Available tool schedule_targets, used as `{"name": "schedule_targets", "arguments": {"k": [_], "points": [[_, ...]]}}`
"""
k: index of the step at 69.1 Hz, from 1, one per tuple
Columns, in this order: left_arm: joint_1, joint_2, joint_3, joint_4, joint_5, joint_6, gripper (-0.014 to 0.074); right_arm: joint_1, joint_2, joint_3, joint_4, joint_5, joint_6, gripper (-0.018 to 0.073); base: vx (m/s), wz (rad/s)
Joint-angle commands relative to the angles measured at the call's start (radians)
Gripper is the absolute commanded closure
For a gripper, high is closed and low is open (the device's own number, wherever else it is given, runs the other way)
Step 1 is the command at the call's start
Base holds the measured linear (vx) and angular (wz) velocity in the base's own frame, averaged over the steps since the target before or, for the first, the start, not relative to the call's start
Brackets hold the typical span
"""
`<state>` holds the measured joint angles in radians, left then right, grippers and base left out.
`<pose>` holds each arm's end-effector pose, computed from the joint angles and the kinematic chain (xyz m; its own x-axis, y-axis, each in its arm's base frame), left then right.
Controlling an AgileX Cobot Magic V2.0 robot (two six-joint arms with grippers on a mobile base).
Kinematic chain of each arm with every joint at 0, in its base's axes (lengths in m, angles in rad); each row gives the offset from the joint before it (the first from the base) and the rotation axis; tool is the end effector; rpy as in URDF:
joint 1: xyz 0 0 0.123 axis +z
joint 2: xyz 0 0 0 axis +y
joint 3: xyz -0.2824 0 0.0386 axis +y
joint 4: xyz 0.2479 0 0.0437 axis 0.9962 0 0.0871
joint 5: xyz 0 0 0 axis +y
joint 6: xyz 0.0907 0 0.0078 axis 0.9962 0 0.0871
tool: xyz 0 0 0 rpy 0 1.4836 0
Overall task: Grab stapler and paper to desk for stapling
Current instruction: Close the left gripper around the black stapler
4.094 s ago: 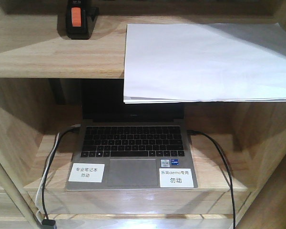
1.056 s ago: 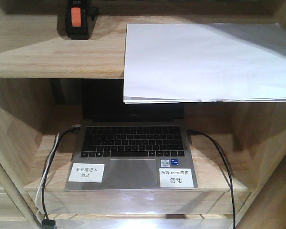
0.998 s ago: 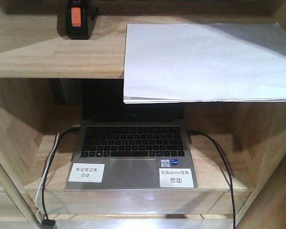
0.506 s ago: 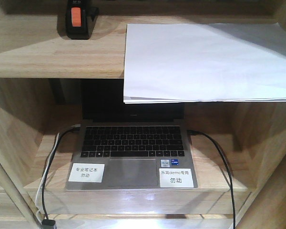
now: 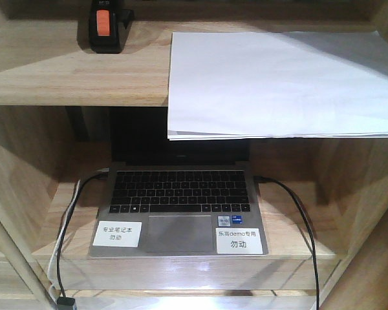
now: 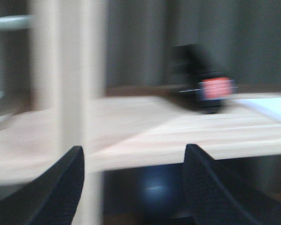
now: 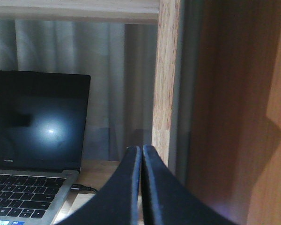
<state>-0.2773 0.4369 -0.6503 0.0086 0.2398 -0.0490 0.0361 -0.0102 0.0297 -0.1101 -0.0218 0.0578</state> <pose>0.0812 -0.0229 0.3781 0.0474 -0.0557 -0.9973 0.2739 0.9609 -0.0407 0.0566 0.0022 0.2056 0.0911 -0.0490 -0.9946 -0.0338 0.9981 -0.0523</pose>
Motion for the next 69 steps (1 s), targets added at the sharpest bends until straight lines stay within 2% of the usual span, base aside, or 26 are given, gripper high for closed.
{"name": "schedule_targets", "arguments": {"k": [1, 14, 21, 30, 44, 50, 62, 69], "points": [[-0.067, 0.039, -0.034, -0.009, -0.122, 0.000, 0.0153, -0.005, -0.010, 0.002, -0.001, -0.074, -0.008, 0.0569, 0.00, 0.00], [-0.157, 0.173, -0.096, -0.009, -0.195, 0.024, 0.0153, -0.005, -0.010, 0.002, -0.001, -0.074, -0.008, 0.0569, 0.00, 0.00], [-0.192, 0.290, -0.182, -0.009, -0.188, 0.049, 0.0153, -0.005, -0.010, 0.002, -0.001, -0.074, -0.008, 0.0569, 0.00, 0.00], [-0.221, 0.433, -0.343, -0.009, -0.118, 0.049, 0.0153, -0.005, -0.010, 0.002, -0.001, -0.074, -0.008, 0.0569, 0.00, 0.00], [-0.230, 0.661, -0.623, 0.064, 0.085, 0.049, 0.0153, -0.007, -0.010, 0.002, -0.001, -0.074, -0.008, 0.0569, 0.00, 0.00], [-0.230, 0.746, -0.752, 0.100, 0.178, 0.008, 0.0153, -0.007, -0.010, 0.002, -0.001, -0.074, -0.008, 0.0569, 0.00, 0.00], [-0.230, 0.900, -0.973, 0.209, 0.308, -0.158, 0.0153, -0.007, -0.010, 0.002, -0.001, -0.074, -0.008, 0.0569, 0.00, 0.00], [-0.230, 0.969, -1.086, 0.235, 0.371, -0.223, 0.0153, -0.007, -0.010, 0.002, -0.001, -0.074, -0.008, 0.0569, 0.00, 0.00]]}}
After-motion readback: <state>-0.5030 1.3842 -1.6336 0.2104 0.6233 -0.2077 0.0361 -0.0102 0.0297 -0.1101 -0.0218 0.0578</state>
